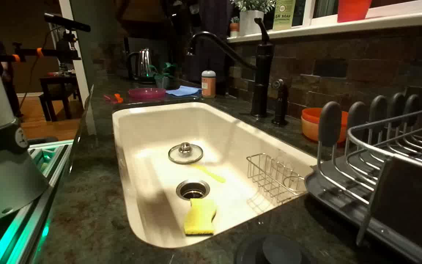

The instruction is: Put the yellow sponge on the silver holder.

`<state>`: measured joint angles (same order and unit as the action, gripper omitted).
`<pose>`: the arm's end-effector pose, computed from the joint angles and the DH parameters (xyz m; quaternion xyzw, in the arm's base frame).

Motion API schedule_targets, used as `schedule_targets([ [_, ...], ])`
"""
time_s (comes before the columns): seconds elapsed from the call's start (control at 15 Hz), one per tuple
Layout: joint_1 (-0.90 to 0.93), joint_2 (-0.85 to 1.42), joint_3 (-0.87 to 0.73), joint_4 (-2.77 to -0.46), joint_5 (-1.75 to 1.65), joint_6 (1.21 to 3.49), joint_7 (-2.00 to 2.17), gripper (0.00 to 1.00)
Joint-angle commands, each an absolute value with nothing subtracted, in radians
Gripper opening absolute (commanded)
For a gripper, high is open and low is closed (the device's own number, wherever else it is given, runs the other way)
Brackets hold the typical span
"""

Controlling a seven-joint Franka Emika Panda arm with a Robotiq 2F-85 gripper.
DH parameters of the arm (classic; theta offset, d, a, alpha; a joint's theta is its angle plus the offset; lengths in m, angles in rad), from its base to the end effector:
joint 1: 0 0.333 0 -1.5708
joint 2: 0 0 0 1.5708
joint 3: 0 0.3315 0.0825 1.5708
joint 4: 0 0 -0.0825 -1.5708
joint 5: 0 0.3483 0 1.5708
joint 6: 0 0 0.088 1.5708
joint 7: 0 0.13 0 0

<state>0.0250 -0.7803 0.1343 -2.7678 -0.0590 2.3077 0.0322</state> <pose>0.2990 0.0465 0.4637 0.9829 0.0671 0.1612 0.0591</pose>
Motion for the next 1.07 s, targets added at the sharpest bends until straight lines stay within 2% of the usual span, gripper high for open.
schedule_targets([
  [0.0, 0.036, -0.778, 0.124, -2.781, -0.07, 2.304, 0.04, 1.0],
  [0.33, 0.017, -0.744, 0.137, -2.802, -0.079, 2.33, 0.07, 1.0],
  [1.0, -0.066, -0.42, 0.253, -2.778, -0.196, 2.428, 0.326, 1.0],
])
